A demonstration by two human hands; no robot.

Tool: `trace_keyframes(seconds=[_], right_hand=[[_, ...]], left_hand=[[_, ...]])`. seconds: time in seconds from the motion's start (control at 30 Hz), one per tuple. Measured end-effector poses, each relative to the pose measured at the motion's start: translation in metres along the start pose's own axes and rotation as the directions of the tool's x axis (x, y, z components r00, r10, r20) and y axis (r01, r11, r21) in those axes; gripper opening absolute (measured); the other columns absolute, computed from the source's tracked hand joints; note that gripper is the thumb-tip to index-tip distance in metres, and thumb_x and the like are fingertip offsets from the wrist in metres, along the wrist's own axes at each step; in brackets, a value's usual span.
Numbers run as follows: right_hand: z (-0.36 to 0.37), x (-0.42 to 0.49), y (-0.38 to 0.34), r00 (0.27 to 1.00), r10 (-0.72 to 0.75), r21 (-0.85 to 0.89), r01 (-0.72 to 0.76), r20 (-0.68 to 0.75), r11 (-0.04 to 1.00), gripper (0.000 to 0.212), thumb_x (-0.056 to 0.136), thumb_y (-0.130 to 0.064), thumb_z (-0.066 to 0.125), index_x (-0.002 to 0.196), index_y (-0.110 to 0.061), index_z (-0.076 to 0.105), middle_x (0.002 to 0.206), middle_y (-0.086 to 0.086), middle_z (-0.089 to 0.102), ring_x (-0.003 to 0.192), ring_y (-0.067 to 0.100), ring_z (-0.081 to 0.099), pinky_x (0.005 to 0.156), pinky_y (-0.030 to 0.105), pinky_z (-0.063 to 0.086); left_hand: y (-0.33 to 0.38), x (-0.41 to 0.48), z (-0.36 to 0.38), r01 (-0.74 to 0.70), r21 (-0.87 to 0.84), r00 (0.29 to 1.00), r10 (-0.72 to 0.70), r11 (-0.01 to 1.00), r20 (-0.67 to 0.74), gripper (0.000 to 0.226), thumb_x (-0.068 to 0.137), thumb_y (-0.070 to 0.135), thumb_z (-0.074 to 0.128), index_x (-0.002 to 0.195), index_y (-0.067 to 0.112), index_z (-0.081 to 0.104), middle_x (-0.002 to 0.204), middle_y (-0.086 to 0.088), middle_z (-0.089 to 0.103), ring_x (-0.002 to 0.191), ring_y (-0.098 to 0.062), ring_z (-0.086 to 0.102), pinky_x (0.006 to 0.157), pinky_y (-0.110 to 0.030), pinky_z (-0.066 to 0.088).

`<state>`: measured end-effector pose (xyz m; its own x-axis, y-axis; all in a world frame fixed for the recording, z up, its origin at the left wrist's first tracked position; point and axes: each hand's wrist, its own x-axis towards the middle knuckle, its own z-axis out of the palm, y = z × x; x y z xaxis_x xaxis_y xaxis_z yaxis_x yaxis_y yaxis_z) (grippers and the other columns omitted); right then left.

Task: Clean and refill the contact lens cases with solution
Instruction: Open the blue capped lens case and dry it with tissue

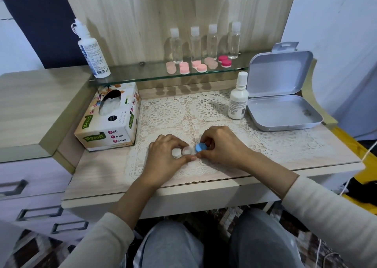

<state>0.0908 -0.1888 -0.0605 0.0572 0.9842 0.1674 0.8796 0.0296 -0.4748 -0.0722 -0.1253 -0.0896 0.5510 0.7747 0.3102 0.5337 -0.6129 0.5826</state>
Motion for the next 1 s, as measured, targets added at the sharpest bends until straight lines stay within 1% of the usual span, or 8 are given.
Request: trace_keyframes(seconds=[0.17, 0.33, 0.43, 0.53, 0.63, 0.77, 0.9, 1.0], right_hand=[[0.0, 0.0, 0.001, 1.0, -0.016, 0.021, 0.015, 0.021, 1.0, 0.028, 0.074, -0.025, 0.076, 0.092, -0.006, 0.066, 0.082, -0.001, 0.055, 0.074, 0.013, 0.051, 0.061, 0.017, 0.039], [0.001, 0.002, 0.004, 0.995, -0.096, 0.026, 0.096, 0.026, 0.995, 0.024, 0.075, -0.016, 0.074, 0.096, -0.005, 0.068, 0.083, -0.005, 0.052, 0.069, 0.007, 0.045, 0.058, 0.008, 0.034], [-0.002, 0.001, 0.006, 0.987, -0.142, 0.057, 0.138, 0.073, 0.989, 0.023, 0.077, -0.009, 0.07, 0.101, -0.009, 0.069, 0.092, -0.002, 0.058, 0.068, -0.002, 0.044, 0.062, 0.006, 0.035], [-0.005, -0.001, 0.008, 0.978, -0.16, 0.094, 0.148, 0.137, 0.985, 0.033, 0.078, -0.002, 0.064, 0.108, -0.014, 0.068, 0.106, -0.003, 0.06, 0.081, 0.001, 0.049, 0.068, 0.005, 0.037], [-0.003, -0.002, 0.008, 0.99, -0.096, 0.086, 0.088, 0.1, 0.992, 0.036, 0.076, -0.019, 0.07, 0.112, -0.017, 0.065, 0.101, -0.005, 0.055, 0.081, 0.003, 0.048, 0.066, 0.008, 0.035], [0.001, -0.001, 0.003, 0.999, 0.001, 0.031, -0.002, 0.048, 1.0, 0.034, 0.072, -0.036, 0.074, 0.092, -0.011, 0.062, 0.091, -0.003, 0.048, 0.078, 0.009, 0.046, 0.06, 0.012, 0.036], [-0.005, 0.0, 0.0, 0.995, -0.019, -0.025, 0.022, 0.093, 0.999, 0.027, 0.076, -0.023, 0.074, 0.102, -0.018, 0.069, 0.09, -0.002, 0.05, 0.078, 0.01, 0.044, 0.058, 0.011, 0.03], [-0.01, 0.001, 0.0, 0.987, -0.038, 0.016, 0.036, 0.155, 0.999, 0.036, 0.08, -0.01, 0.066, 0.113, -0.025, 0.067, 0.089, -0.003, 0.055, 0.075, 0.006, 0.046, 0.06, 0.012, 0.033]], left_hand=[[-0.002, 0.001, 0.002, -0.023, -0.025, 1.0, 0.022, 0.999, -0.012, 0.034, 0.064, 0.051, 0.072, 0.082, 0.022, 0.071, 0.082, 0.014, 0.056, 0.087, -0.011, 0.051, 0.083, -0.046, 0.043], [-0.002, 0.001, 0.004, -0.016, -0.046, 1.0, 0.015, 0.999, -0.016, 0.037, 0.061, 0.055, 0.065, 0.078, 0.022, 0.071, 0.077, 0.013, 0.056, 0.079, -0.01, 0.054, 0.079, -0.048, 0.045], [-0.004, 0.001, 0.005, -0.025, -0.055, 0.999, 0.024, 0.998, -0.023, 0.03, 0.065, 0.045, 0.073, 0.082, 0.021, 0.072, 0.079, 0.012, 0.057, 0.08, -0.012, 0.055, 0.079, -0.05, 0.045], [-0.004, 0.001, 0.005, -0.018, -0.061, 0.999, 0.016, 0.998, -0.031, 0.028, 0.067, 0.042, 0.077, 0.084, 0.02, 0.073, 0.08, 0.012, 0.056, 0.081, -0.013, 0.055, 0.079, -0.05, 0.045], [-0.004, 0.0, 0.005, -0.02, -0.052, 0.999, 0.018, 0.998, -0.04, 0.028, 0.067, 0.04, 0.077, 0.087, 0.02, 0.073, 0.079, 0.017, 0.052, 0.084, -0.013, 0.054, 0.082, -0.048, 0.044], [-0.004, -0.001, 0.005, -0.016, -0.051, 0.999, 0.014, 0.999, -0.033, 0.029, 0.069, 0.044, 0.074, 0.088, 0.022, 0.073, 0.08, 0.018, 0.052, 0.086, -0.011, 0.052, 0.084, -0.044, 0.043], [-0.005, -0.001, 0.006, -0.023, -0.032, 0.999, 0.022, 0.999, -0.036, 0.032, 0.067, 0.046, 0.074, 0.088, 0.021, 0.073, 0.082, 0.015, 0.054, 0.085, -0.01, 0.051, 0.084, -0.043, 0.042], [-0.005, -0.001, 0.006, -0.028, -0.031, 0.999, 0.027, 0.999, -0.043, 0.031, 0.067, 0.045, 0.074, 0.088, 0.021, 0.073, 0.082, 0.012, 0.056, 0.085, -0.011, 0.051, 0.083, -0.043, 0.041]])
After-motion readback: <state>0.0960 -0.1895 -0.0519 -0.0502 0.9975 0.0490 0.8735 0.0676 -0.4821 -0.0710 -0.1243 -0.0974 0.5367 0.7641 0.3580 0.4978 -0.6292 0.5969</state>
